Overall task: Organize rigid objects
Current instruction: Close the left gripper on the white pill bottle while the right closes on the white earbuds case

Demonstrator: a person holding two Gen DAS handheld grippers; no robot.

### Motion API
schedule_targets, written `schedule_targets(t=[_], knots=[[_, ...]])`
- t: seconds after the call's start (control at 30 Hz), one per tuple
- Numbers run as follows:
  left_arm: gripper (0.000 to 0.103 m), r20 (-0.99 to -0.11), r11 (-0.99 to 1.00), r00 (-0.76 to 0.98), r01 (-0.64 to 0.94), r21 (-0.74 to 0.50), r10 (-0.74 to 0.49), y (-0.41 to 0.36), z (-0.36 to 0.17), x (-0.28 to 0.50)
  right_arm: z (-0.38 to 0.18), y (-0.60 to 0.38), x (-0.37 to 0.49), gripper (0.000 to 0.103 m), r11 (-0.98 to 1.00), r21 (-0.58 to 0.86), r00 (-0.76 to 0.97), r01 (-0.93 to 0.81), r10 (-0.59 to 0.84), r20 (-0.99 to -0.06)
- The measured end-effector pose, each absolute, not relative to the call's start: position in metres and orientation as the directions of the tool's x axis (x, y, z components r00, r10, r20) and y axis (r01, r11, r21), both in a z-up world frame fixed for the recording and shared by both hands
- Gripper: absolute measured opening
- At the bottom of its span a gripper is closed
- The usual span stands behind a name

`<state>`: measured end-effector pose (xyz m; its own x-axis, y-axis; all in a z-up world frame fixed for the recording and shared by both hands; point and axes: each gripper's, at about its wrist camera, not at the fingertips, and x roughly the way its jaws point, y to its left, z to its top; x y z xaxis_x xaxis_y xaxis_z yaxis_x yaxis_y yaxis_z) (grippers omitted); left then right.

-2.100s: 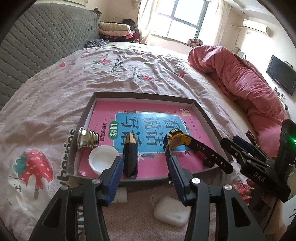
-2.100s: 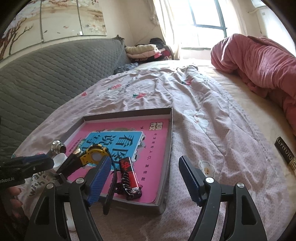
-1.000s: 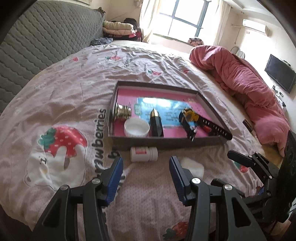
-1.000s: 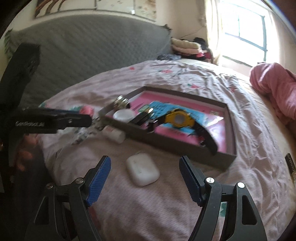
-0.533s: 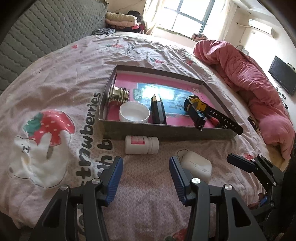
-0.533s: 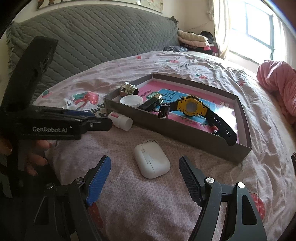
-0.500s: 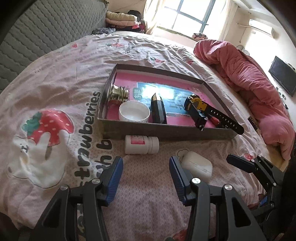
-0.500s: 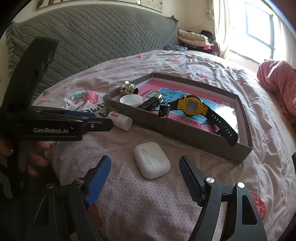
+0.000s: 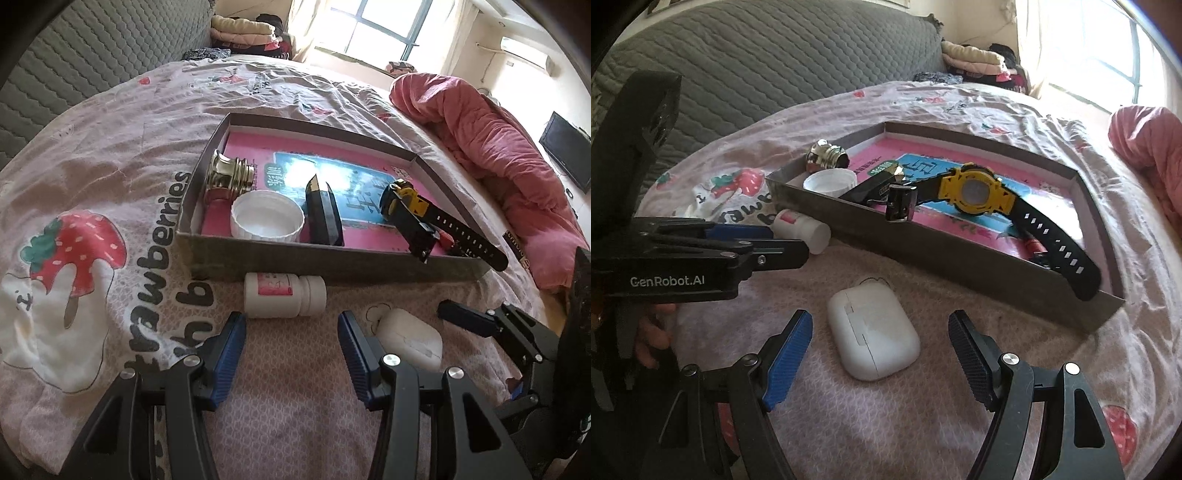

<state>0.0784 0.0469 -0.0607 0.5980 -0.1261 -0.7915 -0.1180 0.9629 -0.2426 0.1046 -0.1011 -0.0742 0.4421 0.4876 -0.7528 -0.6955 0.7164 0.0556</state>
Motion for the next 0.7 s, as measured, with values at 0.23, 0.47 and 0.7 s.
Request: schedule_targets(t=[0.23, 0.47, 0.7], knots=[[0.051, -0.79, 0.96, 0.601, -0.132, -0.247, -0.121, 0.05, -0.065, 0.088, -0.089, -0.091, 0.113, 0.077, 0.711, 0.061, 0.408, -0.7, 0.47, -0.783], [0.051, -0.793, 0.962, 0.6, -0.141, -0.234, -0.105, 0.047, -0.07, 0.096, -0.094, -0.087, 0.113, 0.079, 0.713, 0.056, 0.401, -0.699, 0.457, -0.794], [0.051, -0.791, 0.971, 0.609, -0.139, -0.192, -0.069, 0.042, -0.073, 0.1, -0.09, -0.084, 0.109, 0.059, 0.7, 0.026, 0.415, -0.714, 0.453, -0.789]])
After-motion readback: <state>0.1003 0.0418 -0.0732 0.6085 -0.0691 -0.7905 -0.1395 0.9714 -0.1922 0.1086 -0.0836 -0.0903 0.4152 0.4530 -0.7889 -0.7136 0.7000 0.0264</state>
